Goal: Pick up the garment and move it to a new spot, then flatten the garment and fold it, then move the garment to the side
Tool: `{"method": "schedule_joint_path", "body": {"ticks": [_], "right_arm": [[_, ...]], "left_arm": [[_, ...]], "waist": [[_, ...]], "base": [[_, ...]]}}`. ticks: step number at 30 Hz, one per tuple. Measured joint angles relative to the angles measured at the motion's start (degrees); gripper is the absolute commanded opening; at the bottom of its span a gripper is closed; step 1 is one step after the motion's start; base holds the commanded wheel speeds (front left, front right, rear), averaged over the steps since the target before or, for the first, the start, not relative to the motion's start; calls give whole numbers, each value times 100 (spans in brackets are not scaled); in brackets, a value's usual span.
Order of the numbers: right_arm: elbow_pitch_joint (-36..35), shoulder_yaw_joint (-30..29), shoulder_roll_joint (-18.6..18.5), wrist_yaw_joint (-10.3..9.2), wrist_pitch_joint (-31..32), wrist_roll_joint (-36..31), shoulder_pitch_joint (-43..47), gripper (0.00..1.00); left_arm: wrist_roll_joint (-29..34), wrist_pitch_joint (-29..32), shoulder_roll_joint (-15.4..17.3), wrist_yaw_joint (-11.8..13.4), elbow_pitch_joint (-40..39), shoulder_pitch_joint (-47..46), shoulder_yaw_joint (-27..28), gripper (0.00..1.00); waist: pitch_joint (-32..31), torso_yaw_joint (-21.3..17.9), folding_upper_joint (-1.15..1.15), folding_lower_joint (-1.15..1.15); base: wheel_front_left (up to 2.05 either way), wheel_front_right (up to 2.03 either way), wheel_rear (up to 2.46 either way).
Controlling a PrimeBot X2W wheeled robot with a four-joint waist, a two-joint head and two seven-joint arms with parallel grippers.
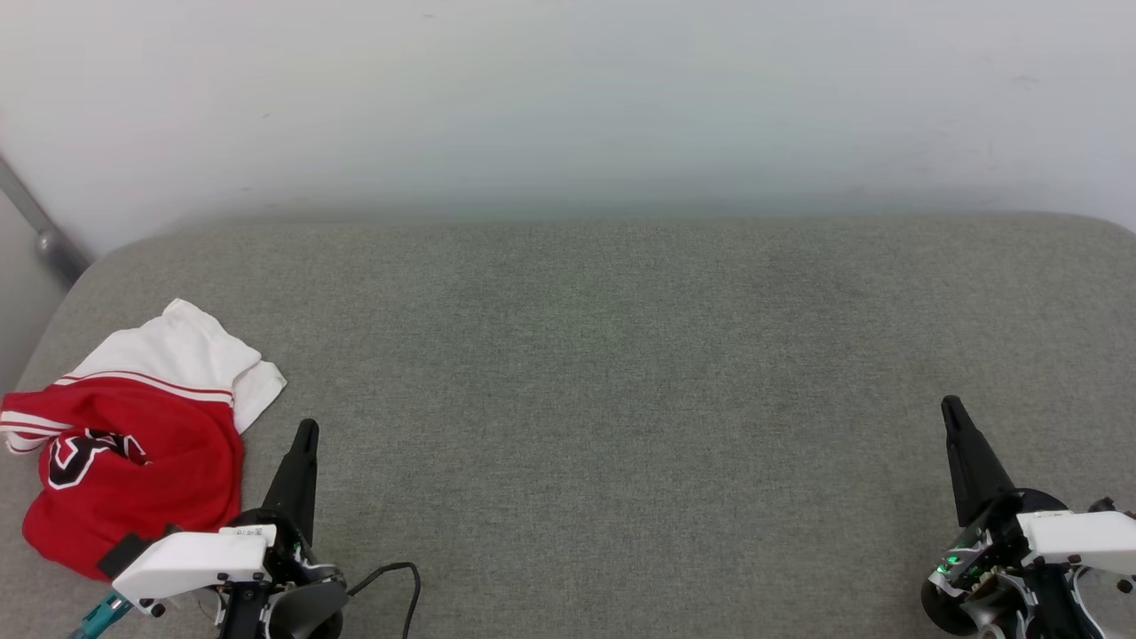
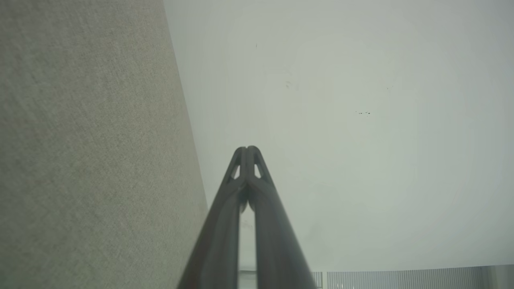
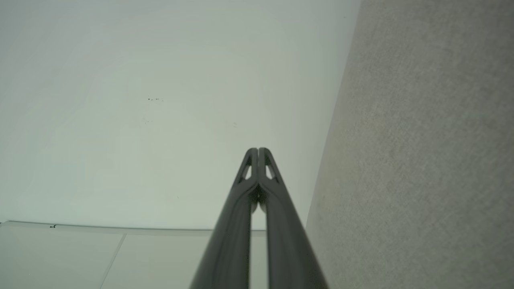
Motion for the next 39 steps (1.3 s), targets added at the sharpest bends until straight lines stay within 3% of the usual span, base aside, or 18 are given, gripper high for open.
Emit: {"method": "schedule_joint_path", "body": {"ticks": [35,36,39], "right_arm": [[8,0,1,0,0,0,5,0],[44,1,2,0,0,-1,26,100],[116,20,8,-2,-26,-3,158,100]], "left_arm": [[0,0,-2,2,9,4,0,0],[0,0,-4,3,49,25,-5,100],[4,-30,-19,5,135,146,-52,100]], "waist": [[0,0,0,0],[0,0,0,0],[1,-1,0,0]], "base": [[0,0,0],[0,0,0],[0,0,0]]}}
